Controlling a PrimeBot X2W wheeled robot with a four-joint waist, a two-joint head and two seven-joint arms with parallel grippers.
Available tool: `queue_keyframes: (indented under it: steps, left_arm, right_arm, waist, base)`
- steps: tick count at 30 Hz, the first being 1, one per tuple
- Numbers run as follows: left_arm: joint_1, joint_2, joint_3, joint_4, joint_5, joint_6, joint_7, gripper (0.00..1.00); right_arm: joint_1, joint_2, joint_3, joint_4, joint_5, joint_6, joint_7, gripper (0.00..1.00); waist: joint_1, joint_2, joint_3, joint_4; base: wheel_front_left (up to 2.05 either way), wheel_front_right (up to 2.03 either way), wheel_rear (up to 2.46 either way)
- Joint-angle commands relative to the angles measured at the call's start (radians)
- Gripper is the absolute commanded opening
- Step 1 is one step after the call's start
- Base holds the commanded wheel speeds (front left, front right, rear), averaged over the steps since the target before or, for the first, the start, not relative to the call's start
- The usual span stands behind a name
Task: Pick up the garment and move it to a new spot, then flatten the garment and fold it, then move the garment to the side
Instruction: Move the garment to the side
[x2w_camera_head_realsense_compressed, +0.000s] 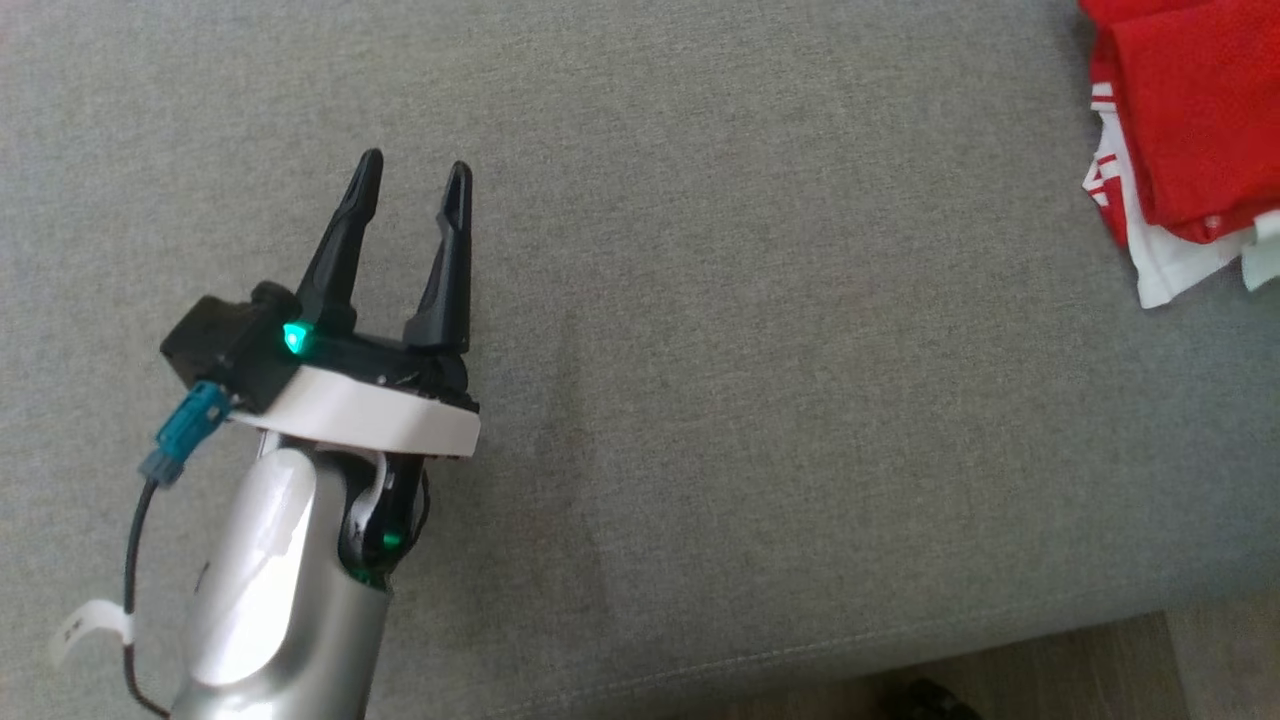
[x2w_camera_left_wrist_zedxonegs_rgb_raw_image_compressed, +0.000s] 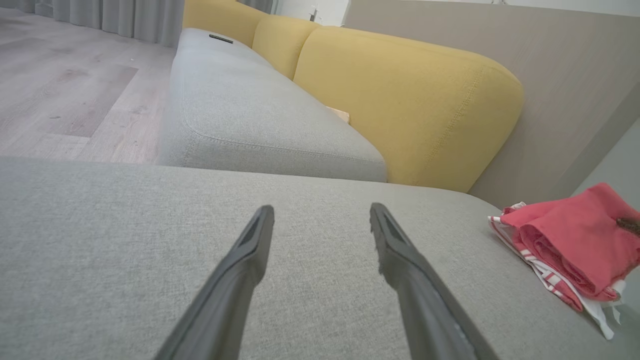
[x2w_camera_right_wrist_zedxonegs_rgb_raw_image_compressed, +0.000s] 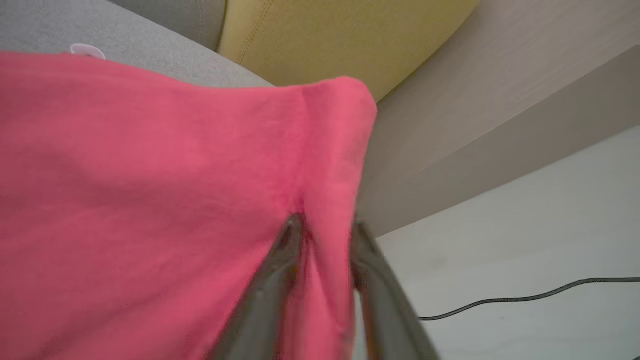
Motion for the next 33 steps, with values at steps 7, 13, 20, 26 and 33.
queue_keyframes:
  steps: [7,13,20,26,33]
  left_arm:
    - [-0.024,0.009,0.023,-0.018,0.008,-0.006,-0.005,1.00]
    - [-0.001,0.009,0.037,-0.018,-0.007,-0.006,-0.005,1.00]
    - [0.044,0.009,0.076,-0.039,-0.034,-0.006,-0.005,1.00]
    - [0.097,0.009,0.093,-0.053,-0.043,-0.006,-0.005,1.00]
    - [0.184,0.009,0.086,-0.038,-0.056,-0.001,-0.005,1.00]
  right_arm:
    - [0.038,0.026,-0.053,-0.106,-0.037,-0.001,0.013,1.00]
    - [0.052,0.125,-0.044,-0.227,-0.017,-0.001,0.010,1.00]
    - [0.117,0.297,0.012,-0.397,0.106,-0.001,-0.046,1.00]
    - [0.271,0.447,0.016,-0.531,0.187,-0.001,-0.131,1.00]
    - [0.459,0.525,0.035,-0.552,0.237,-0.001,-0.256,1.00]
  waist:
    - [0.0000,0.0000,-0.039,-0.003]
    - [0.0000,0.0000,-0.114,0.002]
    - [0.0000,0.0000,-0.214,0.022]
    - [0.0000,0.0000,-0.286,0.057]
    - [0.0000,0.0000,-0.352,0.092]
  base:
    - [0.00,0.00,0.00]
    - [0.00,0.00,0.00]
    - [0.00,0.00,0.00]
    - [0.00,0.00,0.00]
    - [0.00,0.00,0.00]
